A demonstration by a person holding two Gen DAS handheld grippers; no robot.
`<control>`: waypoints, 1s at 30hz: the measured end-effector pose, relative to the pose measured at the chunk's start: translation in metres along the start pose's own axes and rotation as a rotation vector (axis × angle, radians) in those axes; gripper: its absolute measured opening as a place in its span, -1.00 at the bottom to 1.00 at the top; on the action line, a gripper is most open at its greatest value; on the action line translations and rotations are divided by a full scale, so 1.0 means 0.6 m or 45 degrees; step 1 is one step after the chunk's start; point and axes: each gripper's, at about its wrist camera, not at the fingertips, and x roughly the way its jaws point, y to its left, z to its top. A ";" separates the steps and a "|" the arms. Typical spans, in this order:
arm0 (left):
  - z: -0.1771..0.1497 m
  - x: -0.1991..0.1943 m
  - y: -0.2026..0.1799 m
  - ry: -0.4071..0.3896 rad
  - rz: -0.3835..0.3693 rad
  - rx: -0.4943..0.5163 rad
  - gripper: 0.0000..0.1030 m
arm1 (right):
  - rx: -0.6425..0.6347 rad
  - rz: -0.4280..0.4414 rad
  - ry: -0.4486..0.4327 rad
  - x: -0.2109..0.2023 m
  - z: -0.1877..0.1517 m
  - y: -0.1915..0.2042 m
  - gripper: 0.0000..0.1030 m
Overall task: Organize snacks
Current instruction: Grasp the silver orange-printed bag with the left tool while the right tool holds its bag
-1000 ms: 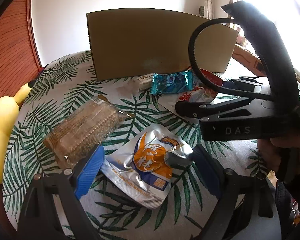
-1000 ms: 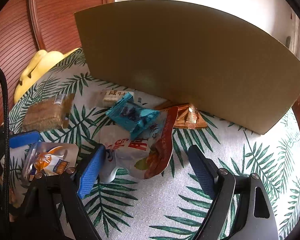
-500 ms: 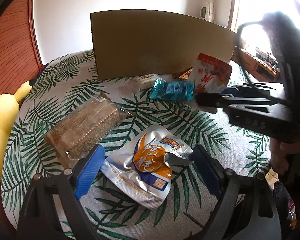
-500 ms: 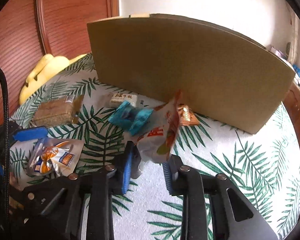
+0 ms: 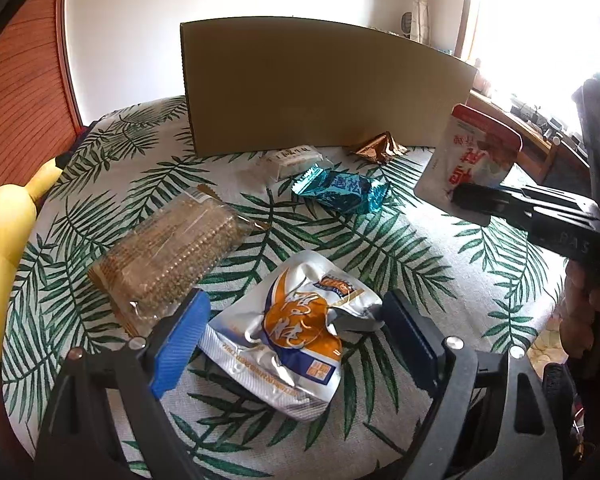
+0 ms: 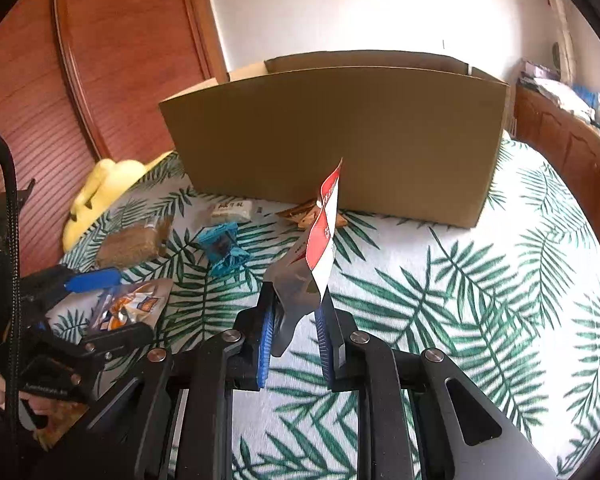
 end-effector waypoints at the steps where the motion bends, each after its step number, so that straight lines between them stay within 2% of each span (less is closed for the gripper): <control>1: -0.001 -0.001 -0.002 0.004 -0.007 0.007 0.70 | 0.000 -0.004 0.002 -0.002 -0.005 0.000 -0.66; 7: -0.008 -0.009 -0.016 0.030 -0.020 0.042 0.73 | -0.028 -0.039 0.030 0.007 -0.029 0.005 -0.66; 10: -0.007 -0.018 -0.010 0.034 -0.048 0.022 0.73 | -0.032 -0.045 0.032 0.011 -0.034 0.004 -0.66; 18: -0.009 -0.056 0.015 0.026 -0.035 0.063 0.73 | -0.024 -0.034 0.032 0.010 -0.037 0.000 -0.66; 23: -0.016 -0.049 0.017 0.076 0.015 0.131 0.73 | -0.024 -0.038 0.035 0.008 -0.039 -0.001 -0.66; 30: -0.001 -0.021 0.000 0.113 0.012 0.195 0.71 | -0.035 -0.043 0.028 0.005 -0.039 0.003 -0.67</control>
